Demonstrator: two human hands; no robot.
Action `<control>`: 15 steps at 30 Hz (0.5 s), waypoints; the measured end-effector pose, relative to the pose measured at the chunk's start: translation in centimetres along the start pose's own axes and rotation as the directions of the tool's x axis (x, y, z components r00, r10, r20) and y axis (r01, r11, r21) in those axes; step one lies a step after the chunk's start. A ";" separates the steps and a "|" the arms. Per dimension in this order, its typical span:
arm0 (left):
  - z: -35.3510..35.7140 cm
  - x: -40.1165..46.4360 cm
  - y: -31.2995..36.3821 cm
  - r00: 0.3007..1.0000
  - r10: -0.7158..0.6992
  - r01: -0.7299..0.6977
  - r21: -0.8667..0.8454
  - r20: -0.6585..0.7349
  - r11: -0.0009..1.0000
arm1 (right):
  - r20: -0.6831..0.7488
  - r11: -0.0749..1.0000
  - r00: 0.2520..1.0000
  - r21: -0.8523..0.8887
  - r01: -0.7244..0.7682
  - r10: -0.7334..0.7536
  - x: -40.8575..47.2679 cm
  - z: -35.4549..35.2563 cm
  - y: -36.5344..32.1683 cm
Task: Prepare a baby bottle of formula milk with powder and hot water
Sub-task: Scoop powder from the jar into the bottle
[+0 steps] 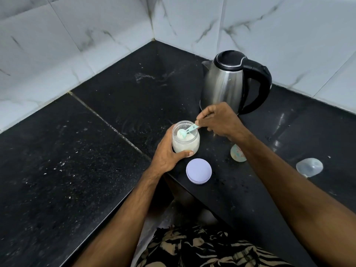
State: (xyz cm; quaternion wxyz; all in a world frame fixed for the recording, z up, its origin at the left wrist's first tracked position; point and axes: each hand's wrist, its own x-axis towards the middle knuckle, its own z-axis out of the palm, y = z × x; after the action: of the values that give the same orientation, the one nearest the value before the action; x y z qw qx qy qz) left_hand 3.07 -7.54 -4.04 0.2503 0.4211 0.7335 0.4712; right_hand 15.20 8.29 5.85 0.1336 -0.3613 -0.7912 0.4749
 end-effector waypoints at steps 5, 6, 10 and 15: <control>-0.1 0.1 0.2 1.000 -0.003 0.003 -0.004 0.015 1.000 | -0.024 0.999 1.000 0.036 -0.016 0.017 0.2 -0.2 0.4; -0.1 0.1 0.2 1.000 -0.002 0.002 -0.006 0.020 1.000 | -0.027 0.999 0.999 0.037 -0.019 0.020 0.2 -0.3 0.5; -0.2 0.1 0.2 1.000 -0.001 0.001 -0.019 0.029 1.000 | -0.036 0.999 0.999 0.039 -0.012 0.013 0.1 -0.6 0.7; -0.2 0.1 0.3 0.999 -0.011 0.011 -0.011 0.030 1.000 | -0.030 0.999 0.998 -0.002 0.046 -0.046 -0.3 -0.1 0.6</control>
State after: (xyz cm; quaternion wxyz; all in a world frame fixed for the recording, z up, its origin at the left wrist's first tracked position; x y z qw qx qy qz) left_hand 3.03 -7.51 -3.70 0.2663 0.4228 0.7292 0.4676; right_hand 15.67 8.31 5.44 0.1561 -0.3500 -0.7977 0.4656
